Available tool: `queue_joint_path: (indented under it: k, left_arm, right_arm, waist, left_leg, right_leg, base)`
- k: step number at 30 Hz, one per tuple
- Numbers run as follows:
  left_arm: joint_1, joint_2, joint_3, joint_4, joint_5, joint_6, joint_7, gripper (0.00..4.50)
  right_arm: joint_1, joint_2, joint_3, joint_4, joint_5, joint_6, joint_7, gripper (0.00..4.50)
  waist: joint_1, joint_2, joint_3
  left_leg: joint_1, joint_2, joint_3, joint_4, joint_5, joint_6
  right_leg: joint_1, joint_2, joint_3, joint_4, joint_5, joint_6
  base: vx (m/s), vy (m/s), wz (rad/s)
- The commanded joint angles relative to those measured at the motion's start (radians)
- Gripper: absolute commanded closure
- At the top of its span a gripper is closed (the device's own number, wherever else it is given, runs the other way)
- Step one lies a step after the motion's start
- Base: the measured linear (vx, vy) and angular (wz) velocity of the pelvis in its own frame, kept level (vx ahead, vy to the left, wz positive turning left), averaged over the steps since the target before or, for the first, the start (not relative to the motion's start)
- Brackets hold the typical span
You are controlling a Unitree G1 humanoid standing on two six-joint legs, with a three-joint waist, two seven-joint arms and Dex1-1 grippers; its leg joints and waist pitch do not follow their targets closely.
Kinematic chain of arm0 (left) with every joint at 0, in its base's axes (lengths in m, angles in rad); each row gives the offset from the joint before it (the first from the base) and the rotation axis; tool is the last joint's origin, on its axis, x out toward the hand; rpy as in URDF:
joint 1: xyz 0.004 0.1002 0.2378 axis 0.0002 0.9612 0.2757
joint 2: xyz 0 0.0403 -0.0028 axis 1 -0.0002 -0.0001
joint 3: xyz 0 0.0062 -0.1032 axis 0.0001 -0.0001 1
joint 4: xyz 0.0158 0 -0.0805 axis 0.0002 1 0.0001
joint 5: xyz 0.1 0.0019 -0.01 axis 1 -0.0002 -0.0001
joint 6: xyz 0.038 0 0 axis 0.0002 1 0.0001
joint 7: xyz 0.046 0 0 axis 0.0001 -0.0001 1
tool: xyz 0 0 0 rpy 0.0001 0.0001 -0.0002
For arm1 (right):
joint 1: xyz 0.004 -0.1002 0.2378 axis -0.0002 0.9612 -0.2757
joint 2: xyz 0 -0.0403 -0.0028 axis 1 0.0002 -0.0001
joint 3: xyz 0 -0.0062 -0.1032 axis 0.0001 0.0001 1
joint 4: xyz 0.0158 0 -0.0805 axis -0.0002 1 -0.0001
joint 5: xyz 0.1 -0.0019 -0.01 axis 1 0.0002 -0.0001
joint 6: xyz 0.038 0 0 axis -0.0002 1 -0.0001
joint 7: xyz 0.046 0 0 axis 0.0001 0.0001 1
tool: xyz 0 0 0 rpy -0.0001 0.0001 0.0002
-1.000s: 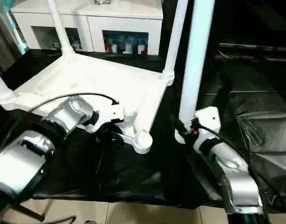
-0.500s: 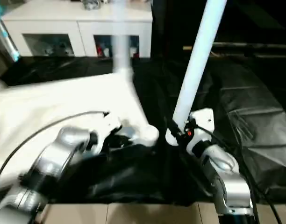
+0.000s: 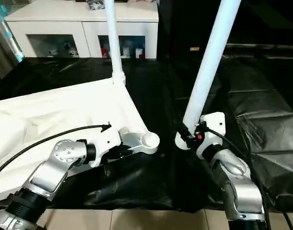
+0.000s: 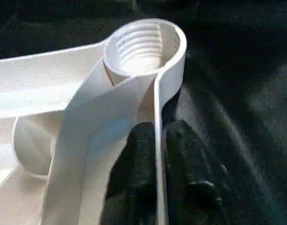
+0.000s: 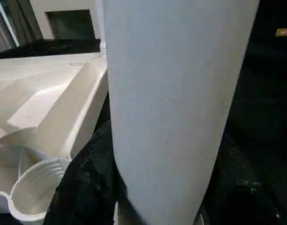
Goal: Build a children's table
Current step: Insert table leg to table base
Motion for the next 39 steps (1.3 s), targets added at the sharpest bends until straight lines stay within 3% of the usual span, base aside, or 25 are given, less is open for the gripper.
queue_joint_path:
  k: [1,9,14,19,24,28,31,33,35,36,39]
  left_arm:
    - [-0.002,0.007,0.019,-0.006,-0.042,0.014,-0.016,3.51]
    - [-0.004,0.044,0.042,0.001,-0.086,0.024,-0.061,3.51]
    - [-0.005,0.068,0.044,0.021,-0.098,0.021,-0.066,3.51]
    - [-0.011,0.082,0.033,0.041,-0.092,0.015,-0.078,3.96]
    - [-0.006,0.105,0.010,0.053,-0.088,0.006,-0.092,4.22]
    - [-0.010,0.111,0.008,0.059,-0.092,0.007,-0.100,4.50]
    - [-0.020,0.122,0.003,0.072,-0.084,0.000,-0.113,4.50]
    - [-0.025,0.123,0.003,0.078,-0.084,-0.003,-0.116,4.50]
    - [-0.034,0.127,-0.001,0.087,-0.083,-0.010,-0.120,4.50]
    - [-0.038,0.132,-0.007,0.091,-0.080,-0.017,-0.124,4.50]
    - [-0.052,0.147,-0.027,0.105,-0.067,-0.036,-0.138,4.50]
  right_arm:
    - [-0.017,-0.008,-0.007,-0.018,0.014,0.016,0.009,2.59]
    - [-0.014,-0.013,0.000,-0.017,0.019,0.014,0.019,2.59]
    - [-0.023,-0.013,0.007,-0.019,0.022,0.016,0.029,2.59]
    - [-0.046,-0.010,0.018,-0.041,0.059,0.044,0.063,2.59]
    - [-0.109,0.008,0.035,-0.078,0.150,0.134,0.111,2.60]
    - [-0.152,0.000,0.067,-0.075,0.178,0.197,0.157,2.61]
    - [-0.214,-0.008,0.125,-0.018,0.147,0.239,0.191,2.61]
    - [-0.238,-0.010,0.151,0.017,0.121,0.238,0.204,2.61]
    - [-0.263,-0.012,0.174,0.055,0.105,0.233,0.219,2.61]
    - [-0.274,-0.014,0.185,0.080,0.095,0.231,0.227,2.61]
    - [-0.320,-0.019,0.215,0.185,0.057,0.212,0.243,2.61]
  waist:
    - [0.003,-0.016,-0.049]
    - [0.004,-0.015,-0.054]
    - [0.004,-0.018,-0.050]
    - [0.002,-0.017,-0.051]
    - [0.003,-0.016,-0.053]
    - [0.005,-0.015,-0.053]
    - [0.003,-0.014,-0.053]
    - [0.003,-0.018,-0.052]
    - [0.006,-0.015,-0.051]
    - [0.007,-0.023,-0.052]
    - [0.008,-0.025,-0.053]
  left_leg:
    - [0.010,0.031,-0.008,-0.084,-0.328,0.019]
    - [0.011,0.032,-0.005,-0.077,-0.245,0.053]
    - [0.013,0.033,-0.005,-0.080,-0.285,0.038]
    - [0.012,0.033,-0.006,-0.081,-0.280,0.036]
    - [0.014,0.033,-0.005,-0.079,-0.256,0.042]
    - [0.017,0.034,-0.004,-0.078,-0.257,0.034]
    - [0.017,0.031,-0.004,-0.077,-0.256,0.024]
    - [0.019,0.032,-0.001,-0.077,-0.270,0.018]
    - [0.020,0.033,-0.002,-0.078,-0.275,0.006]
    - [0.020,0.034,-0.002,-0.077,-0.276,0.008]
    - [0.019,0.033,-0.002,-0.078,-0.258,0.004]
  right_leg:
    - [0.026,-0.027,0.019,-0.091,-0.290,-0.177]
    - [0.035,-0.026,0.017,-0.077,-0.140,-0.225]
    - [0.033,-0.027,0.017,-0.081,-0.216,-0.214]
    - [0.034,-0.027,0.018,-0.080,-0.208,-0.209]
    - [0.035,-0.027,0.018,-0.076,-0.173,-0.220]
    - [0.034,-0.027,0.019,-0.075,-0.176,-0.225]
    - [0.034,-0.026,0.018,-0.073,-0.181,-0.234]
    - [0.031,-0.028,0.019,-0.076,-0.204,-0.232]
    - [0.030,-0.029,0.021,-0.077,-0.225,-0.224]
    - [0.030,-0.029,0.020,-0.077,-0.224,-0.222]
    - [0.030,-0.029,0.019,-0.072,-0.209,-0.231]
  base:
    - [0.000,0.000,0.00]
    - [0.000,0.000,0.00]
    - [0.000,0.000,0.00]
    - [0.000,0.000,0.00]
    - [0.000,0.000,0.00]
    - [0.000,0.000,0.00]
    - [0.000,0.000,0.00]
    - [0.000,0.000,0.00]
    - [0.000,0.000,0.00]
    - [0.000,0.000,0.00]
    - [0.000,0.000,0.00]
